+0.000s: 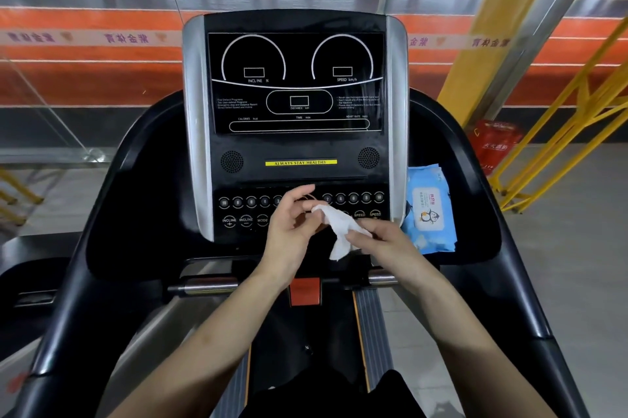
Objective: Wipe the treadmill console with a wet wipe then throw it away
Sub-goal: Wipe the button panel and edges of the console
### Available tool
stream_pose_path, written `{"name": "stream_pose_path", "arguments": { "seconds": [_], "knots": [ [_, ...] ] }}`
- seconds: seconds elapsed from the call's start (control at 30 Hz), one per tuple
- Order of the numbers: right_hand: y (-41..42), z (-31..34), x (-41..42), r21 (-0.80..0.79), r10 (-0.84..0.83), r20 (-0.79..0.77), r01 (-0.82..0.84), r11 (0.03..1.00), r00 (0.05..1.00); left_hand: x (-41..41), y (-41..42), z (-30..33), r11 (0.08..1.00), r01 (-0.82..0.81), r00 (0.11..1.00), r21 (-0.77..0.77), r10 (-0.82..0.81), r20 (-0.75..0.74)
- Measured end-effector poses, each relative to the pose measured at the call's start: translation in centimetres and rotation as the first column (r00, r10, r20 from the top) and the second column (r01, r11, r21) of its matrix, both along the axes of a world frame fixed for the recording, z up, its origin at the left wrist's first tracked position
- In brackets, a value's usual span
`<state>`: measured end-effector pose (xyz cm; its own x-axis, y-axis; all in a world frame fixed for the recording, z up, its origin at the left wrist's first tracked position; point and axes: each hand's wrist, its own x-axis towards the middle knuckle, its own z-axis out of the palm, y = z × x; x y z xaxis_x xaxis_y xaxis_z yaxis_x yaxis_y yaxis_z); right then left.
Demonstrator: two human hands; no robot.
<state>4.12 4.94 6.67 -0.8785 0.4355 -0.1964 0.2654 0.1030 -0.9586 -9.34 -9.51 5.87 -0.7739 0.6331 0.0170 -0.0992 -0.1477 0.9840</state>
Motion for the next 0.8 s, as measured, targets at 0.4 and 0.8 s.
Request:
{"name": "stream_pose_path", "arguments": {
  "seconds": [0.4,0.8],
  "knots": [
    [-1.1,0.4,-1.4,0.100,-0.175,-0.140,0.190,0.977,0.975,-0.8,-0.5,-0.6,0.978,0.054,0.992,-0.200,-0.075,-0.100],
    [-1.3,0.4,-1.0,0.295,-0.101,-0.157,0.144,0.944,0.982,-1.6,-1.0,-1.7,0.954,0.075,0.959,-0.289,-0.149,-0.243]
  ]
}}
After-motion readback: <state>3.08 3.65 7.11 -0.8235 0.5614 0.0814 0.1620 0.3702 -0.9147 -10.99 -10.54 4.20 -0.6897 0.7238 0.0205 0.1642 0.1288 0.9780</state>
